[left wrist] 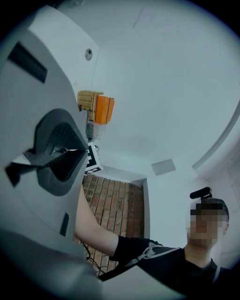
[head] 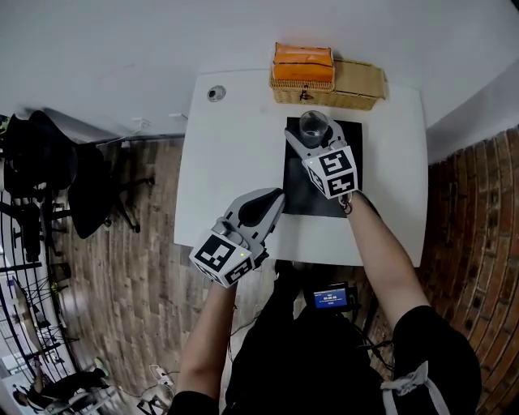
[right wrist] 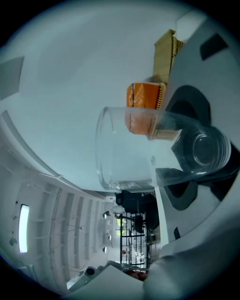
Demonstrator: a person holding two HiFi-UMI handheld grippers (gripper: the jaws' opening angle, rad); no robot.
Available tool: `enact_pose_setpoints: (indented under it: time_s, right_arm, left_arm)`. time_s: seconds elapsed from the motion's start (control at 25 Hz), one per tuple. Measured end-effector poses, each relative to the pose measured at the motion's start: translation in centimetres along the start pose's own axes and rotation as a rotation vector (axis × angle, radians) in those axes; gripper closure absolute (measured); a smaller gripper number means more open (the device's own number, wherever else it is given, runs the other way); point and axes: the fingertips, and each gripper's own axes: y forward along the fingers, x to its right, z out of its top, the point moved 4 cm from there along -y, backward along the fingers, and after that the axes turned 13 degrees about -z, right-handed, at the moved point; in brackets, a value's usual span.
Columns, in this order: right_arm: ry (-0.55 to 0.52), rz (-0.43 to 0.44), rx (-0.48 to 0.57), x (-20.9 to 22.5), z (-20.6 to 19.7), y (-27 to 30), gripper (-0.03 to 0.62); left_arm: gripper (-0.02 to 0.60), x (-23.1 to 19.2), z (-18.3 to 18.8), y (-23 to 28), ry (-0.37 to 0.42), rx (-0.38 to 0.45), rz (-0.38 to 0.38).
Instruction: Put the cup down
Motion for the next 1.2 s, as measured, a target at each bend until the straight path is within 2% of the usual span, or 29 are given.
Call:
enact_pose_setpoints:
  time_s: [0.24, 0.68, 0.96, 1.08, 1.2]
  right_arm:
    - [-0.021, 0.019, -0.034, -0.3, -0.2, 0.5, 0.318]
    - [-0.025, 0.027, -0.09, 0.7, -1.3, -2.9, 0.315]
    - [-0.041, 0.091, -0.164, 0.7, -2.2, -5.7, 0.315]
    - [-0.014, 0.089, -0.171, 0.9, -2.2, -7.3, 0.315]
    - [0.057, 0.086, -0.159, 1.0, -1.7, -9.4, 0.316]
  left_arm:
    - [0.565, 0.5, 0.2, 0.1, 0.004, 0.003, 0.006]
    - [0.565, 1.8, 0.2, -0.3, -0.007, 0.037, 0.004]
    - [0.565, 2.4, 0.4, -1.3, -0.026, 0.082, 0.032]
    - [0.565, 3.0, 0.5, -1.5, -0.02, 0.087, 0.035]
    - [0.565, 3.6, 0.4, -1.8, -0.02, 0.092, 0.037]
